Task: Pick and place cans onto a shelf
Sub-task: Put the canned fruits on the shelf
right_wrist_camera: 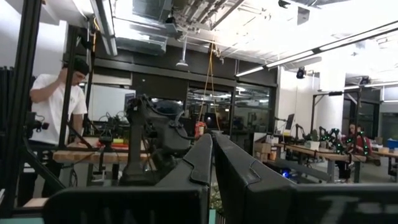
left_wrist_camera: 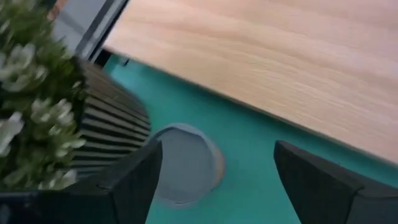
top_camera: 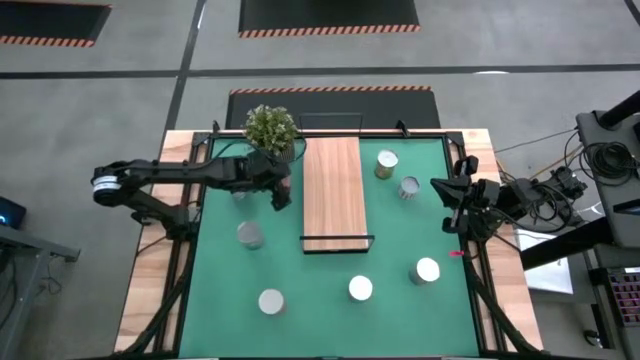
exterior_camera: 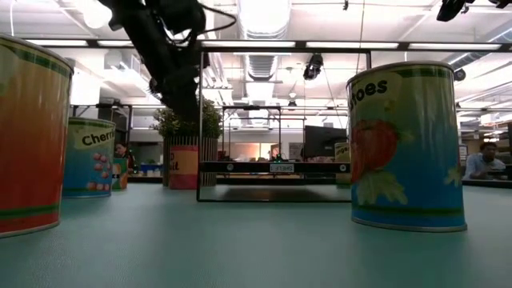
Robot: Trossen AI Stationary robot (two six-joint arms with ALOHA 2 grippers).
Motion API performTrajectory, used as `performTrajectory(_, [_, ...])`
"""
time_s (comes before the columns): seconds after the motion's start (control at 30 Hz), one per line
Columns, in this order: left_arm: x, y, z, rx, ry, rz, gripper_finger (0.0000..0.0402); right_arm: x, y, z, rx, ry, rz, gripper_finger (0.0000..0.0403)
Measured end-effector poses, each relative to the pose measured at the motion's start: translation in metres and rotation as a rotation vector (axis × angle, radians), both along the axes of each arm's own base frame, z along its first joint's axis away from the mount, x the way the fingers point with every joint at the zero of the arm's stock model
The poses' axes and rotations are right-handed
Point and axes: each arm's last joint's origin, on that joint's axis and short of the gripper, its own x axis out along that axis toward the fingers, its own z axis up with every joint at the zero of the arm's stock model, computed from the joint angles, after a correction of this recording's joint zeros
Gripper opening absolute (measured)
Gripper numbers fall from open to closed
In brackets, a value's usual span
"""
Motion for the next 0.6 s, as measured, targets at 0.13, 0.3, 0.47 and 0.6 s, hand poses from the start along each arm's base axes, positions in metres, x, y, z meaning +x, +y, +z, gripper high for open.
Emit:
performTrajectory(0.13, [-0.001, 0.005, 0.0, -0.065, -0.067, 0.14, 0.0292, 0.0, 0.0, -0.001, -0.003, 0.007, 0.0, 0.0009])
performTrajectory(0.3, [-0.002, 0.005, 0.0, -0.114, -0.111, 0.227, 0.029, 0.0, 0.0, -0.001, -0.011, 0.01, -0.003, 0.0009])
performTrajectory(0.47, [0.0, 0.007, -0.008, -0.101, -0.085, 0.272, 0.029, 0.0, 0.0, -0.001, -0.014, 0.012, -0.004, 0.0009])
performTrajectory(0.6, [0.002, 0.008, -0.014, -0.082, -0.067, 0.304, 0.029, 0.001, 0.0, -0.001, -0.017, 0.019, -0.004, 0.0009])
